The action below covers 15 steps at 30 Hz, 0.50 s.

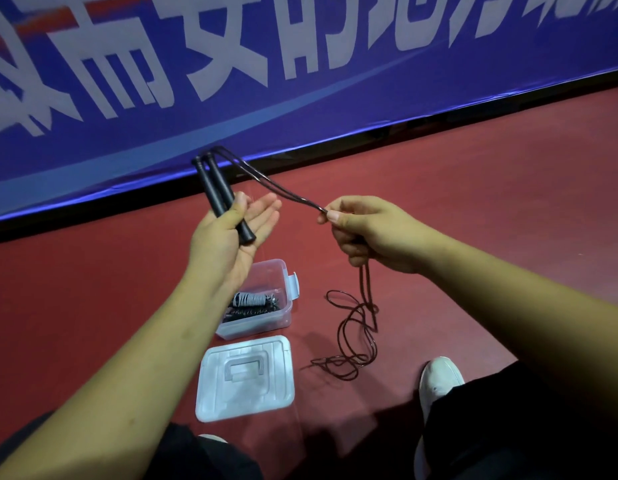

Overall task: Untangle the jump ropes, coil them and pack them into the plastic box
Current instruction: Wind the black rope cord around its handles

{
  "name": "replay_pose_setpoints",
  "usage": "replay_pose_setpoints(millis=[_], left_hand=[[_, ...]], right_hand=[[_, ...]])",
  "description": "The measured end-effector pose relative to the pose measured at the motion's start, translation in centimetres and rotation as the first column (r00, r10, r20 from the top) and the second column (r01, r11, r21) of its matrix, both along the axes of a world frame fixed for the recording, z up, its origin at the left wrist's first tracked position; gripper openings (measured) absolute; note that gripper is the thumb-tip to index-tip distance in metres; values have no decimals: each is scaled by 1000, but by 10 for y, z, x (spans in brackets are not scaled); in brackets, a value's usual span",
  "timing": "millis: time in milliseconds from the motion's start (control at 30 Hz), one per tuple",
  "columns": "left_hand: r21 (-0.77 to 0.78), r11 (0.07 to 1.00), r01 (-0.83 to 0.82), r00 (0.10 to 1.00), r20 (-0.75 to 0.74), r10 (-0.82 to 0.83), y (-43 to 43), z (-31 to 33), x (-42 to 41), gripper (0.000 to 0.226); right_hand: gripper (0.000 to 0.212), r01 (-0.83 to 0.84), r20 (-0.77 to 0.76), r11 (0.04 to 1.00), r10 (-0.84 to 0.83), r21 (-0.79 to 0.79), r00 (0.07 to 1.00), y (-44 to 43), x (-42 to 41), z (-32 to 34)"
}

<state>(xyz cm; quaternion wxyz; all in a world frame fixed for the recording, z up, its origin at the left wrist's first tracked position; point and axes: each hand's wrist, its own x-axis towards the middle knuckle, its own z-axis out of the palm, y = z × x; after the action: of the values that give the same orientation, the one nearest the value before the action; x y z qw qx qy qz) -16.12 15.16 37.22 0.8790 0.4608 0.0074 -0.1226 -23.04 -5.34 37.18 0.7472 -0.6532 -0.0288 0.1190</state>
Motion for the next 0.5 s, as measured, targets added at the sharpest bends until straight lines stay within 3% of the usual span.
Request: replay_pose_setpoints(millis=[67, 133, 233, 333, 500], left_hand=[[-50, 999, -12, 998, -58, 9, -3, -3, -2, 11], [-124, 992, -17, 995, -103, 4, -5, -3, -4, 17], [-206, 977, -47, 988, -154, 15, -9, 2, -6, 20], [-257, 961, -102, 981, -184, 55, -10, 2, -6, 30], [-115, 992, -53, 988, -150, 35, -12, -1, -6, 38]], right_hand=[[20, -60, -72, 988, 71, 140, 995, 3, -2, 0], [22, -103, -118, 982, 122, 161, 986, 10, -5, -5], [16, -20, -107, 999, 16, -33, 994, 26, -7, -19], [19, 111, 20, 979, -109, -168, 994, 35, -8, -24], [25, -17, -2, 950, 18, -312, 1000, 47, -15, -26]])
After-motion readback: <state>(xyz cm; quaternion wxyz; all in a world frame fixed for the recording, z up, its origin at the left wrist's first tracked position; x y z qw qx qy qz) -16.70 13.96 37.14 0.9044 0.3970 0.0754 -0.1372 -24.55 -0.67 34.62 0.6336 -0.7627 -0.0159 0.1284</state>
